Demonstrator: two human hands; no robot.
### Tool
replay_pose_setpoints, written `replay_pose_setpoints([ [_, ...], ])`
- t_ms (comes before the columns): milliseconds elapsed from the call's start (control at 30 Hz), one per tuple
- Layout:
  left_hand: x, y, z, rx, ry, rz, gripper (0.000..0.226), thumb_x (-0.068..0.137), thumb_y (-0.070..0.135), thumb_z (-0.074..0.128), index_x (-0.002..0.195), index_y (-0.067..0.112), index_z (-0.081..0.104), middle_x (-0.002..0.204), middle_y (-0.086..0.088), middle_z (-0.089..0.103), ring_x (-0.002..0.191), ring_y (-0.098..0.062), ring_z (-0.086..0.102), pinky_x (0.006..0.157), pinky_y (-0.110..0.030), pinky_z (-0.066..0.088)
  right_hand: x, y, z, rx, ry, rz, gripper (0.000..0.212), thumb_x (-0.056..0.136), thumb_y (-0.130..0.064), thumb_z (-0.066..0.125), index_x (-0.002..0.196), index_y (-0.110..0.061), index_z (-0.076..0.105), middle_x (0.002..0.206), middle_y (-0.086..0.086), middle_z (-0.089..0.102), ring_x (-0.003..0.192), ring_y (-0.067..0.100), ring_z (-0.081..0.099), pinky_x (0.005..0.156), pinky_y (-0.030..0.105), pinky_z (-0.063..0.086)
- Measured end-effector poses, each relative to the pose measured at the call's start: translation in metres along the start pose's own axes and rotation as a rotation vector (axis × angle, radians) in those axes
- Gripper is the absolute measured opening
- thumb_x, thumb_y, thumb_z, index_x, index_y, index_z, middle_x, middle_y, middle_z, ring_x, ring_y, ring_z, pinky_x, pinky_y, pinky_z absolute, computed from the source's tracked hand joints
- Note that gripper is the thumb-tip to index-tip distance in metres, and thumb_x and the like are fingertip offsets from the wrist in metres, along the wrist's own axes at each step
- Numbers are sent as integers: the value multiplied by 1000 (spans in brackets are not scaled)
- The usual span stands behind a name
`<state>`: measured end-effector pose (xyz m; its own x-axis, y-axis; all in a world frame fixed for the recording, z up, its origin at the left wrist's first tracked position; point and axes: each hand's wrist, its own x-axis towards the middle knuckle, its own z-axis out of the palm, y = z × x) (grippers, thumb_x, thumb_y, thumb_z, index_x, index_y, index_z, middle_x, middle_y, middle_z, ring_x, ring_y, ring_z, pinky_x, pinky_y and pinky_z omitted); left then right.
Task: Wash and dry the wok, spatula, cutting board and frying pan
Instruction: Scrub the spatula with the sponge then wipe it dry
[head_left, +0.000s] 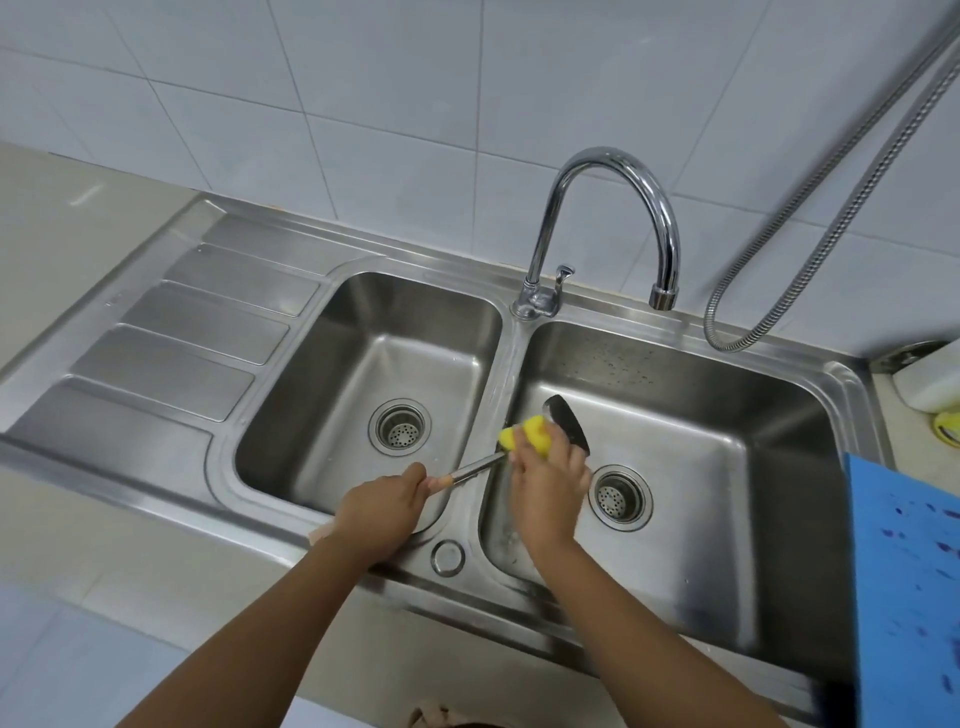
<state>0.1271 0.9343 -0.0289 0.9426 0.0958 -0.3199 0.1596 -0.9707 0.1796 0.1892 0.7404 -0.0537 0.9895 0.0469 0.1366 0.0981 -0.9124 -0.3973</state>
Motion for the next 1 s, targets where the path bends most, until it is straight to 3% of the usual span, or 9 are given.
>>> replay_pose_setpoints([
  [100,4,-2,-1,-5,5,5,35,103,47,21,102,20,44,75,4,53,67,-24,51,61,-34,40,-14,-17,4,15,-51,-208,37,83,-31,71,119,-39,66,132,-1,56,104,25,49,83,40,42],
  [167,5,-3,-4,-11,-3,1,33,103,47,21,98,21,42,74,3,52,68,-24,52,61,-34,40,-8,-13,-1,116,-81,-205,34,84,-27,72,115,-39,68,131,-3,58,105,25,48,84,38,37],
  [333,6,-11,-8,-55,-36,-4,37,101,52,20,96,22,41,73,3,55,73,-25,59,61,-35,42,32,27,-31,291,106,146,30,92,-27,62,121,-31,68,136,3,54,114,31,44,96,41,33],
  [467,8,-23,-11,2,-129,-40,57,89,72,11,85,23,41,71,4,52,68,-19,52,62,-34,37,49,52,-22,221,-188,326,36,99,-36,49,133,-34,59,145,1,46,124,28,37,104,42,30],
  [667,17,-2,-16,7,-40,-42,35,103,45,25,106,18,48,90,-2,61,89,-28,61,66,-32,34,33,51,-4,335,-313,131,43,99,-42,47,142,-32,49,145,0,42,127,26,37,106,42,35],
  [767,9,-7,-6,-67,1,-37,34,103,46,25,102,20,47,84,-4,63,83,-31,60,63,-33,35,43,64,-1,320,-341,194,41,100,-38,47,140,-32,51,146,3,44,127,28,37,104,41,34],
  [900,6,-12,-4,-99,5,10,34,101,48,25,95,22,46,72,0,55,70,-29,52,60,-33,34,52,51,-3,425,-195,286,36,100,-33,50,135,-32,57,144,0,46,126,25,37,106,42,33],
  [1000,6,-14,-5,-70,-13,32,34,101,50,26,94,24,46,69,3,52,70,-28,54,59,-34,36,59,37,-5,330,-216,96,34,99,-37,50,131,-36,60,142,-5,47,123,22,38,104,39,31],
])
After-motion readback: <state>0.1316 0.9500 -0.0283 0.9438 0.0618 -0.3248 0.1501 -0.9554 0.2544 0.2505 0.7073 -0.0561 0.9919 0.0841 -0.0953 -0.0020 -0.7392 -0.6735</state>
